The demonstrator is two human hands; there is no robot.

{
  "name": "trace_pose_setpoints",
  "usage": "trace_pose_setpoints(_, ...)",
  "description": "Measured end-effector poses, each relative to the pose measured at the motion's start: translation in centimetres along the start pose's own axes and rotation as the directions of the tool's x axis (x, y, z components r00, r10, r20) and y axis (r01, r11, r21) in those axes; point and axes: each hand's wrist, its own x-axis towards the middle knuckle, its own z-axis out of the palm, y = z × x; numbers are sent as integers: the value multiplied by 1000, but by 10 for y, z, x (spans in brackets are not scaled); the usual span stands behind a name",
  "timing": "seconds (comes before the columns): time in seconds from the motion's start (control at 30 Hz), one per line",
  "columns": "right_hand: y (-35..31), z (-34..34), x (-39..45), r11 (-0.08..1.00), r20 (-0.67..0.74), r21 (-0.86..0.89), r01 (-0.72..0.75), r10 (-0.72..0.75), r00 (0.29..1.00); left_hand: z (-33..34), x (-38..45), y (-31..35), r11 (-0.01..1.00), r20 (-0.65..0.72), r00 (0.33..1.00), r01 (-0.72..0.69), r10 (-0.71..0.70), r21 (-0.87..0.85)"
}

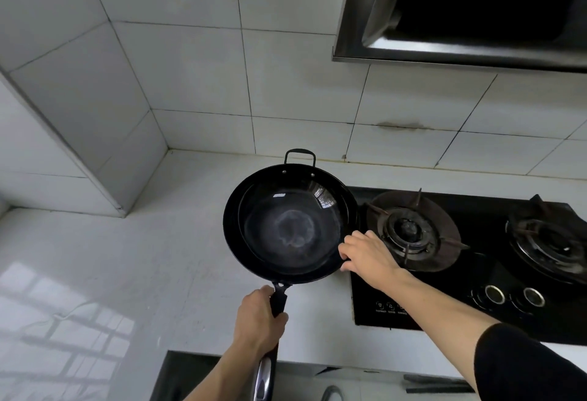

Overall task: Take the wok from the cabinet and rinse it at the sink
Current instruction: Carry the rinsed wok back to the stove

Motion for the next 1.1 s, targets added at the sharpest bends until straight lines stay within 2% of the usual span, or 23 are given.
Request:
trace_pose_setpoints(0.23, 26, 0, 5, 994, 88, 97, -53, 44, 995, 16, 4, 22, 1000, -5, 1000, 24, -24, -17)
trace_pose_setpoints(0.5, 24, 9, -12, 920, 40, 350, -174, 170, 985, 9, 7, 14, 1000, 33, 999, 13, -12, -27)
trace_pose_setpoints(0.6, 12, 10, -22, 875, -46, 398, -276, 319, 947, -6, 14, 8, 997, -6, 997, 72, -72, -27)
trace_pose_setpoints(0.67, -1, 11, -27, 775, -22, 470, -423, 489, 872, -12, 17, 6, 991, 88, 990, 120, -114, -67)
trace_pose_setpoints(0.7, -7, 11, -28, 694, 46, 525, -493, 555, 830, -13, 17, 6, 982, 164, 979, 145, -124, -119)
trace_pose_setpoints(0.77, -18, 13, -27, 540, 182, 625, -564, 601, 778, -10, 13, 7, 968, 259, 959, 166, -114, -191)
trace_pose_setpoints(0.83, -25, 17, -25, 457, 221, 693, -558, 602, 768, -5, 11, 7, 975, 245, 965, 142, -97, -172)
trace_pose_setpoints(0.97, -28, 20, -22, 446, 188, 719, -533, 613, 767, -2, 11, 9, 994, 185, 979, 101, -90, -51)
trace_pose_setpoints(1.1, -23, 21, -24, 504, 191, 680, -532, 580, 792, 6, 2, 14, 998, 142, 988, 65, -64, -1)
